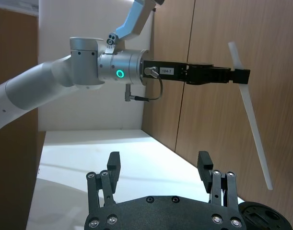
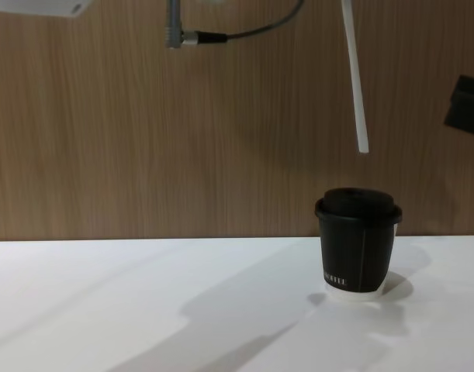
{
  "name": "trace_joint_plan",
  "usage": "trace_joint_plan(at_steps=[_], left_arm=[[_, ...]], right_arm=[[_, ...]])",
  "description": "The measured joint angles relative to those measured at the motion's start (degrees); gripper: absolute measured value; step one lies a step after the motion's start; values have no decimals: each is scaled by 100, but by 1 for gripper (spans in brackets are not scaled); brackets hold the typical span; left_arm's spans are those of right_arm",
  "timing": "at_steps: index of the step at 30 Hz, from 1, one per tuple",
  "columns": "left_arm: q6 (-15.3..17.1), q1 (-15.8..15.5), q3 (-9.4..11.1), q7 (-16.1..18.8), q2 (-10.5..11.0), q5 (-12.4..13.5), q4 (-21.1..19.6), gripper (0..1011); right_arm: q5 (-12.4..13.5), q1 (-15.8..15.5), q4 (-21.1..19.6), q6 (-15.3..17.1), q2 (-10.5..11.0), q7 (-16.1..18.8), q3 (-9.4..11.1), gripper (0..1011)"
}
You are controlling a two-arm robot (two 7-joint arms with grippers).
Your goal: Pick up the straw with one hand, pass it to the other hand, and insert it into the cup.
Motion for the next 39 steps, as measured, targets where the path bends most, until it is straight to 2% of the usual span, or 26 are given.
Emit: trace_joint_plan(at_steps=[21,39], left_arm=[[98,-207,235,108,-183,430,431,7],[-12,-242,309,4,-348,555,766,7]], right_arm=[[0,0,0,0,0,0,0,1001],[0,0,0,0,0,0,0,1001]])
